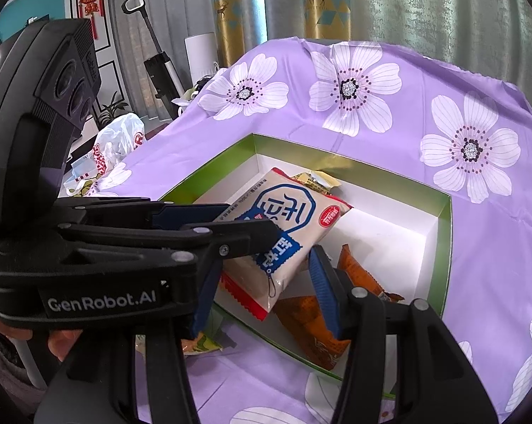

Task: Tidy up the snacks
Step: 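Lower the white-blue bag into the green box and open the right tool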

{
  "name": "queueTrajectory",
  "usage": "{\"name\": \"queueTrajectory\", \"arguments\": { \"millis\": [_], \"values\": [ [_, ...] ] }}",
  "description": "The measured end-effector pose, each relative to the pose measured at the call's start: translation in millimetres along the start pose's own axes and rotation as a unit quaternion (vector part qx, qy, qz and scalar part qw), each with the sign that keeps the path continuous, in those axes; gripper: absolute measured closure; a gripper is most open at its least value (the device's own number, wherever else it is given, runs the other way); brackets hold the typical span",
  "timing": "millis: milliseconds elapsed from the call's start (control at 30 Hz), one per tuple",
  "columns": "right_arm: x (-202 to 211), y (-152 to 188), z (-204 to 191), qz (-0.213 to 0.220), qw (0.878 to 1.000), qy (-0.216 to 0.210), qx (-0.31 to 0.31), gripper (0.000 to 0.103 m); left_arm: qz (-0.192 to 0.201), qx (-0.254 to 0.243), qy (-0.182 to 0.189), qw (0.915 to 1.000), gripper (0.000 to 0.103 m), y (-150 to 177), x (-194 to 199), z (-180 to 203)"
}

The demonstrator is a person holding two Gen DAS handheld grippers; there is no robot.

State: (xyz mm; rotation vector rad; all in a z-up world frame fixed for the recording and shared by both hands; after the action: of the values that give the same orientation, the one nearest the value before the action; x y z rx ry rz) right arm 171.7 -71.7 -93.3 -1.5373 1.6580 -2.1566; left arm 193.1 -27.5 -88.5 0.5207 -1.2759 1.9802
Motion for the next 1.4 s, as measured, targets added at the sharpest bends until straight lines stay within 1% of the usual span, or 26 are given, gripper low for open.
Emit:
{"name": "queueTrajectory", "arguments": {
  "millis": [767, 933, 967, 1033, 1067, 1100, 1133, 1167, 1300, 1400],
  "values": [
    [-1.7, 0.7, 1.0, -0.004, 1.000, 0.006, 0.006, 0.049, -0.001, 0.001, 0.001, 1.0000, 0.063, -0.9, -0.9, 0.2],
    [-0.7, 0.5, 2.7, -0.001, 1.000, 0.009, 0.007, 0.049, 0.005, 0.004, 0.001, 1.0000, 0.063, -1.9, 1.1, -1.2],
    [-0.3, 0.3, 3.1, -0.001, 1.000, 0.009, 0.008, 0.049, 0.007, 0.005, 0.001, 1.0000, 0.063, -2.1, 1.7, -1.1],
    [2.3, 0.0, 4.1, 0.001, 1.000, 0.014, 0.009, 0.044, 0.010, 0.004, -0.003, 0.9999, 0.062, -3.0, 2.8, -0.4],
    [3.2, -0.7, 4.1, 0.003, 1.000, 0.018, 0.010, 0.041, 0.012, 0.003, -0.006, 0.9999, 0.053, -3.8, 3.3, -0.1],
    [4.3, -1.5, 4.4, 0.004, 1.000, 0.024, 0.012, 0.037, 0.014, 0.003, -0.007, 0.9999, 0.047, -4.5, 4.2, 1.2],
    [6.5, -1.8, 5.5, 0.005, 0.999, 0.029, 0.013, 0.035, 0.016, 0.002, -0.006, 0.9999, 0.032, -4.8, 5.7, 2.3],
    [9.2, -2.1, 6.7, 0.007, 0.999, 0.033, 0.012, 0.034, 0.018, 0.002, -0.004, 0.9998, 0.025, -5.9, 7.3, 3.5],
    [21.8, -4.0, 9.5, 0.014, 0.999, 0.043, 0.003, 0.028, 0.033, -0.006, -0.009, 0.9994, 0.024, -9.8, 21.6, 6.8],
    [38.4, -4.4, 13.5, 0.023, 0.998, 0.052, -0.007, 0.023, 0.042, -0.011, -0.018, 0.9989, 0.018, -12.2, 31.3, 6.6]
  ]
}}
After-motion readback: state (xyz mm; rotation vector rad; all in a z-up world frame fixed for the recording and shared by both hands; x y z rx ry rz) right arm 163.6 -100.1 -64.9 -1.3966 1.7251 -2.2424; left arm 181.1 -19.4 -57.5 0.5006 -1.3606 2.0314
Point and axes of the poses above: each gripper's, at about its wrist camera, not at the fingertips, and x roughly against the way its jaws point, z to its right, y to its underside, the point moved 10 cm from there along -x, roughly the way its jaws point, and after that the axes turned 4 degrees about x, right-handed, at the moved point
